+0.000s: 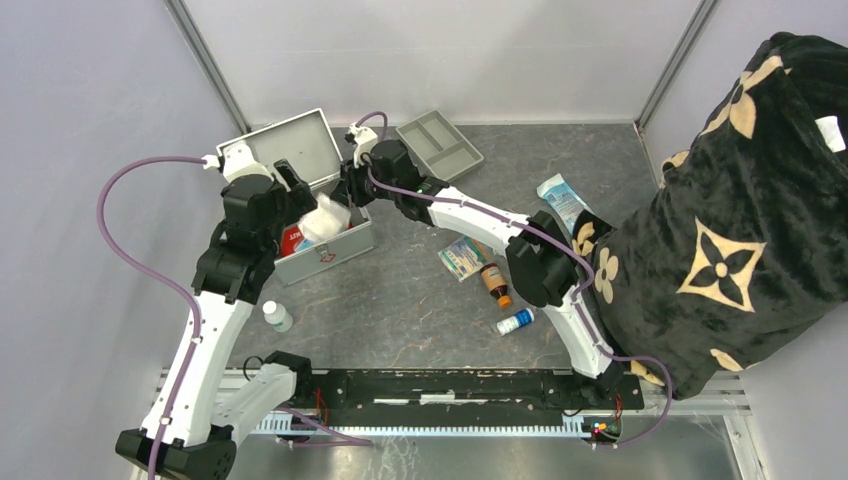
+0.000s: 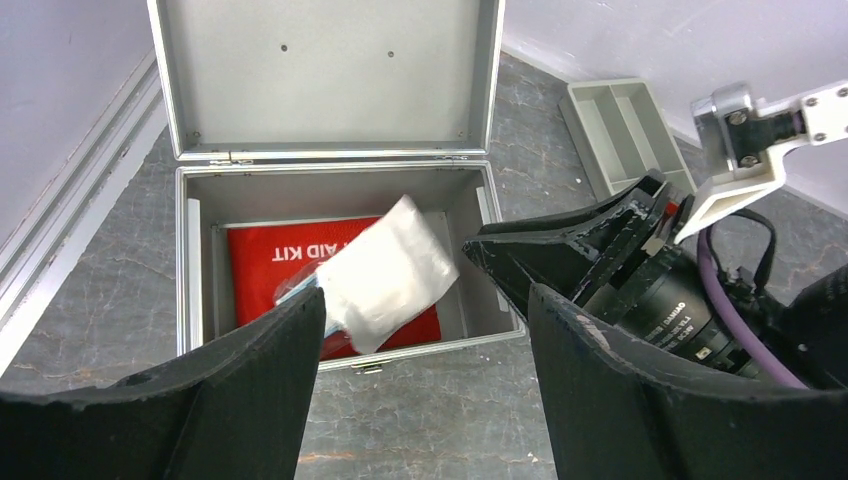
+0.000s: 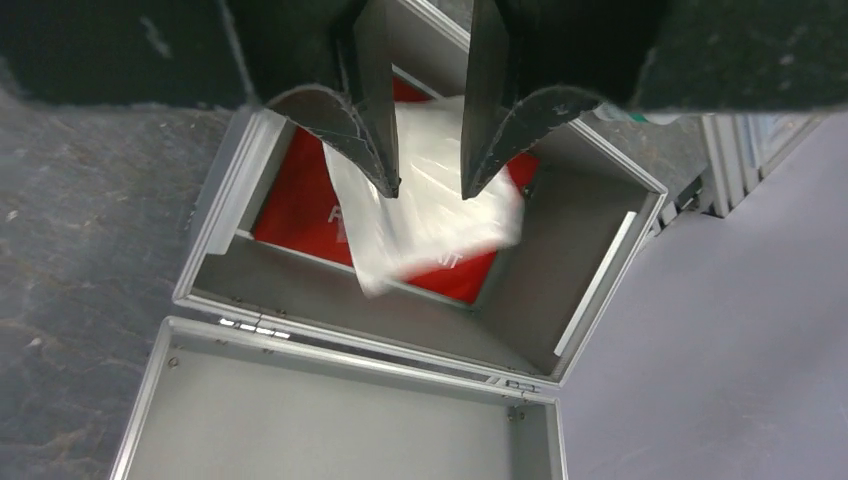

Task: Organize the medicine kit
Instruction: Place the medical item at the medicine box.

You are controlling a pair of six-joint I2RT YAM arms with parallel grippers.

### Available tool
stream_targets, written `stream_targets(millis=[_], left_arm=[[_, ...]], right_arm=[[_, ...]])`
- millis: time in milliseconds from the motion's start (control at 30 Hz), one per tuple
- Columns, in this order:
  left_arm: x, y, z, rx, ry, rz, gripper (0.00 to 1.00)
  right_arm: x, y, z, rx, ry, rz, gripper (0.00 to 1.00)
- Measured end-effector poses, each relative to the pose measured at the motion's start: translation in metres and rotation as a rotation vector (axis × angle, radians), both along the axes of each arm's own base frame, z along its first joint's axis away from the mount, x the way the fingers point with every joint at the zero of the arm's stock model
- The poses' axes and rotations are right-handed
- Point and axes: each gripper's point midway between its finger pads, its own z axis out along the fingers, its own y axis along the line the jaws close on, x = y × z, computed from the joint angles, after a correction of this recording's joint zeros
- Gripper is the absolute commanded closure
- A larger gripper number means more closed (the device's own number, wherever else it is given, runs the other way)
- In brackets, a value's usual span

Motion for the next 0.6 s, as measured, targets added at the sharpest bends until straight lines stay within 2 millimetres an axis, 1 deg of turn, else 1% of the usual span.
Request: stream_targets(millis=[67,167,233,300,333,367,433,467,533,567,600], left_arm=[[0.000,0.000,-0.001,0.001,0.002,0.000,0.19],[0.000,0.000,-0.003,0.001,0.007,-0.001,0.19],[0.000,-0.002,-0.005,-0.001,0.011,-0.009,0.21],[0.001,-0.007,-0.007,-0.008,0.018,-0.034,0.23],[0.003,-0.010,-0.007,-0.014,0.021,-0.054,0.24],[0.004,-0.015,-0.009,-0.017,0.025,-0.079,0.24],[0.010,-0.026,-0.014,-0.022,0.043,-0.136,0.25],[0.014,-0.033,-0.018,-0.024,0.059,-0.170,0.25],[0.019,-0.049,-0.030,-0.018,0.102,-0.238,0.25],[0.022,-0.061,-0.038,-0.007,0.130,-0.281,0.25],[0.024,-0.075,-0.045,0.002,0.157,-0.330,0.25]], right_arm=[[0.002,-0.001,0.001,-0.009,-0.025,0.006,0.61],[0.004,-0.008,0.010,-0.027,-0.079,0.007,0.59],[0.002,-0.023,0.016,-0.052,-0.112,-0.003,0.57],[-0.003,-0.044,0.027,-0.078,-0.136,-0.022,0.56],[-0.006,-0.058,0.034,-0.088,-0.147,-0.036,0.56],[-0.007,-0.073,0.040,-0.097,-0.156,-0.055,0.56],[-0.009,-0.113,0.055,-0.104,-0.168,-0.113,0.55],[-0.006,-0.140,0.062,-0.105,-0.168,-0.159,0.55],[0.001,-0.187,0.066,-0.109,-0.156,-0.252,0.54],[0.006,-0.220,0.065,-0.111,-0.144,-0.320,0.53],[0.008,-0.254,0.059,-0.125,-0.125,-0.395,0.52]])
